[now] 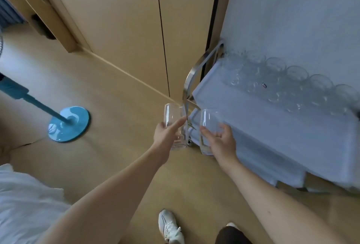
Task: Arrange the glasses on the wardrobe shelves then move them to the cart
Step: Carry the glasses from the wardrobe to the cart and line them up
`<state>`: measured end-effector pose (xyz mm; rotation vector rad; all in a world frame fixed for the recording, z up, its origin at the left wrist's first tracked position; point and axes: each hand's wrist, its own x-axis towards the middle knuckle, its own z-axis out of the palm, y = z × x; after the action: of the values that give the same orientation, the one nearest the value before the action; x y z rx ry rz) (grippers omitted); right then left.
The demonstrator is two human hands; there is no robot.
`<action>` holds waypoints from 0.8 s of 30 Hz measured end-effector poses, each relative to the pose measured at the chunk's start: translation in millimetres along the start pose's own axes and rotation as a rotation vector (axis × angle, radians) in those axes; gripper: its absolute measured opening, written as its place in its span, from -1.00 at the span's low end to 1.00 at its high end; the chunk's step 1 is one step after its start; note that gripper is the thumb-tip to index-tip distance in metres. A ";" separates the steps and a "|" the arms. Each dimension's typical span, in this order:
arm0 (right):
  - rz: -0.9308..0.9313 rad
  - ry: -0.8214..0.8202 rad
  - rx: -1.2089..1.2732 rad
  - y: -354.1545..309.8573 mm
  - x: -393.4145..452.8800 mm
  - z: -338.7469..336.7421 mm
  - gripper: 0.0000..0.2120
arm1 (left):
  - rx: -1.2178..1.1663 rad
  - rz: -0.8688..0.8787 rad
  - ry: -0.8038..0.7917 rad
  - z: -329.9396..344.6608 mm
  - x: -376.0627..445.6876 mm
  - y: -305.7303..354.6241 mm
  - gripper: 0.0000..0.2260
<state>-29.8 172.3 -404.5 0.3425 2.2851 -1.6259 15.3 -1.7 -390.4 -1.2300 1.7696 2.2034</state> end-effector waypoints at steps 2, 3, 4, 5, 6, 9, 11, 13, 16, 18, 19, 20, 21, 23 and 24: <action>0.038 0.035 0.025 15.4 -3.7 1.3 -0.21 | 0.026 -0.033 -0.012 3.2 4.9 -13.9 -0.26; 0.058 0.056 0.027 23.9 -3.8 1.8 -0.22 | 0.047 -0.051 -0.019 5.3 8.4 -21.1 -0.24; 0.076 0.068 0.021 33.2 -3.1 1.8 -0.22 | 0.068 -0.068 -0.027 7.7 11.7 -28.1 -0.22; 0.098 0.072 0.012 43.9 -2.4 0.3 -0.22 | 0.093 -0.085 -0.038 10.5 15.1 -35.7 -0.21; 0.124 0.073 0.006 55.5 -2.9 -2.1 -0.22 | 0.119 -0.103 -0.048 13.7 17.5 -43.5 -0.21; 0.179 0.092 0.024 85.9 -5.2 -12.3 -0.22 | 0.169 -0.142 -0.078 25.2 23.6 -67.2 -0.31; 0.217 0.105 0.032 102.6 -4.1 -19.8 -0.24 | 0.198 -0.170 -0.087 35.3 25.8 -83.7 -0.32; 0.253 0.119 0.041 120.1 -3.3 -27.3 -0.38 | 0.237 -0.202 -0.105 47.4 25.8 -101.8 -0.27; 0.276 0.150 0.037 143.5 1.2 -39.8 -0.58 | 0.285 -0.234 -0.133 67.5 26.9 -128.6 -0.17; 0.298 0.157 0.057 162.2 7.7 -47.9 -0.62 | 0.305 -0.250 -0.132 81.5 29.9 -145.6 -0.14; 0.308 0.157 0.067 172.6 11.4 -51.5 -0.60 | 0.317 -0.258 -0.132 88.0 31.6 -154.0 -0.14; 0.321 0.159 0.077 182.2 14.8 -55.3 -0.56 | 0.329 -0.268 -0.132 94.4 33.5 -162.1 -0.15; 0.333 0.161 0.087 191.2 18.1 -59.0 -0.53 | 0.338 -0.278 -0.130 100.5 35.6 -169.8 -0.16; 0.345 0.163 0.097 208.7 26.2 -66.3 -0.52 | 0.344 -0.291 -0.116 111.5 42.0 -183.3 -0.16; 0.351 0.167 0.104 216.7 30.8 -69.1 -0.52 | 0.343 -0.294 -0.107 116.7 46.6 -189.1 -0.16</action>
<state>14.0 308.5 -584.0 0.8809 2.1049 -1.5836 15.7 141.6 -566.5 -1.1789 1.7051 1.6902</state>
